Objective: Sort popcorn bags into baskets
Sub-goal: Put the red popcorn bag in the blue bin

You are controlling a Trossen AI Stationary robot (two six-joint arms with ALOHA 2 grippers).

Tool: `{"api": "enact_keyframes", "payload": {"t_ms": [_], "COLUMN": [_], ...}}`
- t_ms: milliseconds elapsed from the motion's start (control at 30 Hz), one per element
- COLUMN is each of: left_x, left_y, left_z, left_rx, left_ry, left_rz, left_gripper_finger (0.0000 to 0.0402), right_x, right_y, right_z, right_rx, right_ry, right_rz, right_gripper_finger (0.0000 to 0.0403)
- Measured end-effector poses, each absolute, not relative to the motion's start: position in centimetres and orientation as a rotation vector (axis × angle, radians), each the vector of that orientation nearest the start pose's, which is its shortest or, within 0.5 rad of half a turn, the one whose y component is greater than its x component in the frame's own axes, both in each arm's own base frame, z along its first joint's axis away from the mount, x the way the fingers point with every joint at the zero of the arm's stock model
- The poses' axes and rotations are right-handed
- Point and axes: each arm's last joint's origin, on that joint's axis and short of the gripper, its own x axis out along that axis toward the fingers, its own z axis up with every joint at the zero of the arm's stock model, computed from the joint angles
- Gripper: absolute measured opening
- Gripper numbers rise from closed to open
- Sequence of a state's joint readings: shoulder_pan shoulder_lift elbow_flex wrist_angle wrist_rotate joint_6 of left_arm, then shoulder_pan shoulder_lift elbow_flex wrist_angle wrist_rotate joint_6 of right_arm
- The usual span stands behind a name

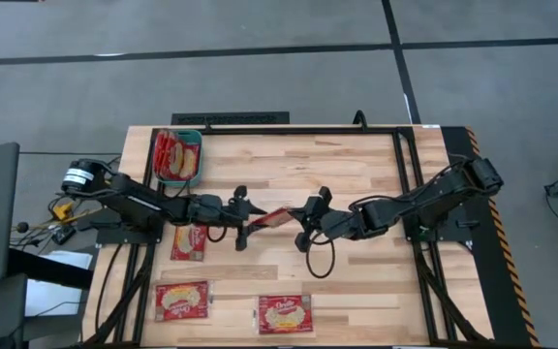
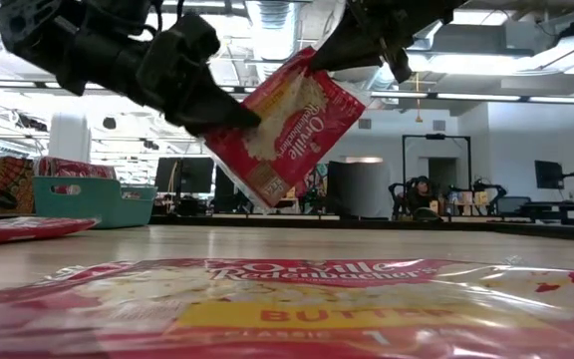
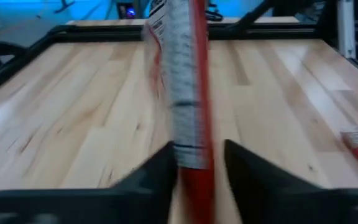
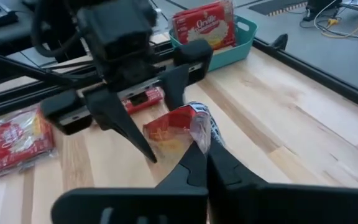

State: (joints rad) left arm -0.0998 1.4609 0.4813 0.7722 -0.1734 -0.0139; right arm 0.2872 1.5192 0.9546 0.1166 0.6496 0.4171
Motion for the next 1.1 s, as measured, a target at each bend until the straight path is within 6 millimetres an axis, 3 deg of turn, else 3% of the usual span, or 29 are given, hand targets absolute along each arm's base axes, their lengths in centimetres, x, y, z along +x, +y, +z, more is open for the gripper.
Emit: {"api": "enact_keyframes", "payload": {"t_ms": [100, 167, 333, 500, 700, 800, 900, 1100], "left_x": [27.5, 27.6, 27.5, 26.9, 26.2, 25.5, 25.0, 25.3], "left_y": [-2.3, -2.3, -2.0, -1.7, -1.8, -1.8, -1.9, -1.8], "left_z": [17.9, 18.1, 18.3, 19.3, 21.3, 21.8, 21.6, 21.0], "left_rx": [0.032, 0.032, 0.047, 0.078, 0.053, 0.019, -0.026, -0.04], "left_ry": [0.22, 0.23, 0.234, 0.22, 0.026, -0.155, -0.253, -0.269], "left_rz": [0.039, 0.042, 0.14, 0.228, 0.182, 0.053, -0.01, -0.004], "left_gripper_finger": [0.004, 0.0017, 0.0007, 0.0004, 0.0002, 0.0002, 0.0002, 0.0001], "right_x": [31.9, 31.8, 31.5, 30.2, 28.0, 27.2, 26.7, 26.9], "right_y": [7.7, 7.8, 8.7, 10.8, 11.0, 10.6, 10.6, 10.5], "right_z": [24.8, 24.8, 24.9, 24.5, 20.6, 18.6, 18.2, 19.6], "right_rx": [0.205, 0.202, 0.159, 0.079, 0.198, 0.278, 0.33, 0.317], "right_ry": [0.316, 0.317, 0.31, 0.277, 0.238, 0.215, 0.136, 0.002], "right_rz": [-0.428, -0.424, -0.43, -0.563, -0.673, -0.657, -0.594, -0.341], "right_gripper_finger": [0.0019, 0.004, 0.01, 0.0171, 0.0244, 0.0258, 0.0259, 0.026]}}
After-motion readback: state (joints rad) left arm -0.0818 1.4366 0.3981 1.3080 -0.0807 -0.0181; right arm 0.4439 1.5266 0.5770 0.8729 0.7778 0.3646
